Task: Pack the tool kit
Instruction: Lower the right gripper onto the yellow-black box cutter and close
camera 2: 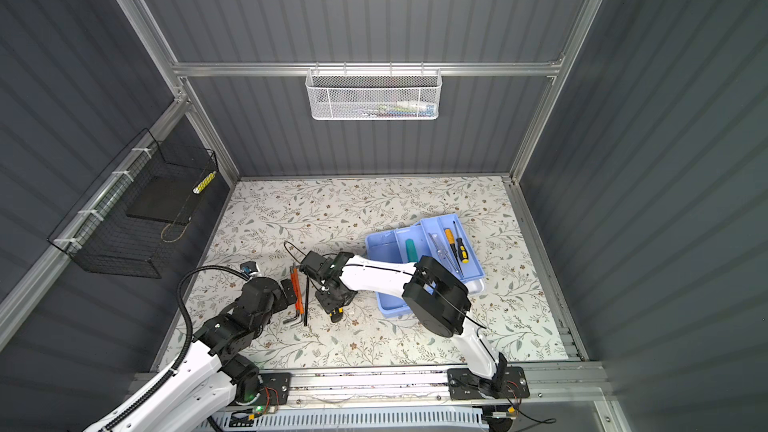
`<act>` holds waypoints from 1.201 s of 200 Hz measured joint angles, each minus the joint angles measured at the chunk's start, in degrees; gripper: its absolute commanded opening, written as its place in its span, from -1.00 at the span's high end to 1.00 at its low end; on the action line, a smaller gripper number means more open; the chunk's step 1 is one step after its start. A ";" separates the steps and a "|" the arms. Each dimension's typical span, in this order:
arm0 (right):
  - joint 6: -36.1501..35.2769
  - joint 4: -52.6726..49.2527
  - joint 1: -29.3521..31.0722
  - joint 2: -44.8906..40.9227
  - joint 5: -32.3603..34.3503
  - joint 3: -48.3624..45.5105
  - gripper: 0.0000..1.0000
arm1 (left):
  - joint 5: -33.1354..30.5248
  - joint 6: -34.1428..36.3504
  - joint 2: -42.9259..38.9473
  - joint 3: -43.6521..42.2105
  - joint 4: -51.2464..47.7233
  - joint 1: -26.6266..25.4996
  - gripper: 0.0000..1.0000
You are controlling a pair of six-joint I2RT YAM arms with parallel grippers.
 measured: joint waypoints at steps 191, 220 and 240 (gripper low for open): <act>1.88 0.09 0.31 1.88 2.71 0.68 0.29 | 0.02 0.02 0.17 0.00 0.00 0.00 -0.99; 1.90 1.11 0.04 0.28 2.34 -1.40 0.35 | 0.24 0.04 0.17 0.00 0.00 0.00 -0.99; 1.90 1.18 -0.37 -1.90 2.10 -2.78 0.39 | 0.24 0.04 0.20 0.00 0.00 0.00 -0.99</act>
